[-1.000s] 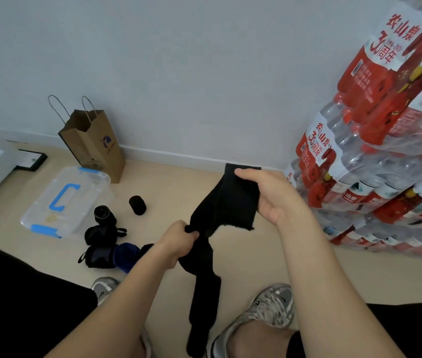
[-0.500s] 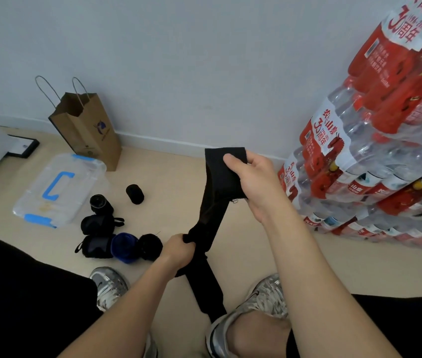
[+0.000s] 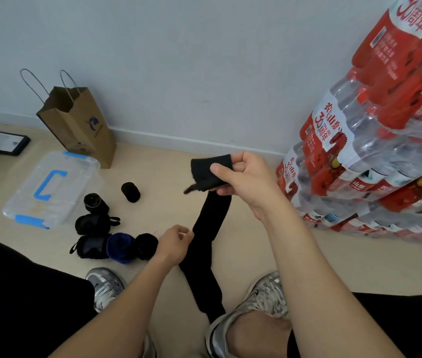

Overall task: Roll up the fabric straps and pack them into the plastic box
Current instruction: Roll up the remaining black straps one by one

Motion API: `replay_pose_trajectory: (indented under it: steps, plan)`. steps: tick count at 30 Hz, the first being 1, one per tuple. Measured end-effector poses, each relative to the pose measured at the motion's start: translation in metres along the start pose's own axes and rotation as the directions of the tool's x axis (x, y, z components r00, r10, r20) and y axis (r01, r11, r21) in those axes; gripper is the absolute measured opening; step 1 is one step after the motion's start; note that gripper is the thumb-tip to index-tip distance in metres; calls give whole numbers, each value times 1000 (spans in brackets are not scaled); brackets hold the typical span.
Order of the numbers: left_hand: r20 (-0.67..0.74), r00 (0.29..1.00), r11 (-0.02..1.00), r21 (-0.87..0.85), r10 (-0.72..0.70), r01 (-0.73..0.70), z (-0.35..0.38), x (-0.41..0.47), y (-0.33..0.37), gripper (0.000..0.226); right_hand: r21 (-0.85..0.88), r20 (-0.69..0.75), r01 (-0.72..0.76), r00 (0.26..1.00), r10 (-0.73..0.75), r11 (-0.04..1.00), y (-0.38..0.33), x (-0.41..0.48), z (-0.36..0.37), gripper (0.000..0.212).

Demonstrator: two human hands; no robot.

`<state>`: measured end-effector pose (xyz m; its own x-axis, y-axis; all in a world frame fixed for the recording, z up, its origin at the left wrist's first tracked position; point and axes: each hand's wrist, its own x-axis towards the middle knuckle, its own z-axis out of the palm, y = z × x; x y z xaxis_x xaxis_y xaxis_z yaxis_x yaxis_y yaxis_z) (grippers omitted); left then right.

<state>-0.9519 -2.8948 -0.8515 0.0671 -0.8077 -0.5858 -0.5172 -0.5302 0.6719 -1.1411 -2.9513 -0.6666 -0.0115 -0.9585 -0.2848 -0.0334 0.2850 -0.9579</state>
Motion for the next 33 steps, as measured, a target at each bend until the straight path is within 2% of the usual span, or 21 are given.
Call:
replay_pose_trajectory:
  steps: [2,4,5,7,9,12,14,16,18,21,23,25,26,27,29,31,33]
  plan:
    - [-99,995,999,-31,17,-20,-10,1,14,28,-115,-40,27,999,-32,993,0,3,4,30]
    - [-187,982,985,-168,7,-39,-26,-3,36,32,-181,-66,39,997,-51,983,1,5,7,34]
    - [-191,982,951,-306,-12,-48,-34,-7,51,38,-176,-66,43,996,-56,983,2,5,9,31]
    - [-112,994,827,-558,9,-71,-54,-19,83,47,-140,-42,61,997,-67,988,1,5,13,18]
    - [-65,988,774,-616,138,-149,-75,-31,113,44,-120,10,67,998,-67,991,-2,5,17,12]
    - [-48,953,813,-510,298,-280,-100,-52,149,27,-69,71,34,997,-29,997,-12,3,22,20]
    - [25,929,860,-388,369,-331,-117,-62,168,19,-61,87,28,996,-22,998,-24,1,23,21]
    - [119,908,896,-256,401,-362,-135,-71,184,17,-142,96,40,995,-27,989,-41,0,22,20]
    - [196,889,910,-96,414,-403,-150,-79,199,25,-322,113,59,993,-24,945,-60,-2,19,16]
    - [240,862,846,202,445,-493,-165,-89,221,20,-654,158,122,987,-22,747,-89,-4,14,14]
    - [240,847,756,382,474,-532,-172,-92,232,13,-827,218,222,973,-71,517,-107,-6,11,23]
    - [218,821,692,451,527,-564,-175,-94,236,12,-901,268,299,953,-140,313,-117,-7,9,29]
    - [192,801,679,440,568,-587,-174,-93,235,12,-907,281,318,945,-166,276,-118,-6,9,29]
    - [157,774,666,424,614,-614,-173,-91,232,12,-901,287,331,939,-187,280,-117,-5,9,27]
    - [89,738,655,398,669,-642,-169,-84,228,11,-860,290,366,924,-249,355,-112,-1,9,13]
    - [50,741,689,331,669,-645,-165,-76,225,11,-791,236,383,910,-340,476,-103,1,4,3]
    - [47,769,759,129,638,-638,-161,-67,223,12,-725,146,382,899,-413,574,-93,4,-3,11]
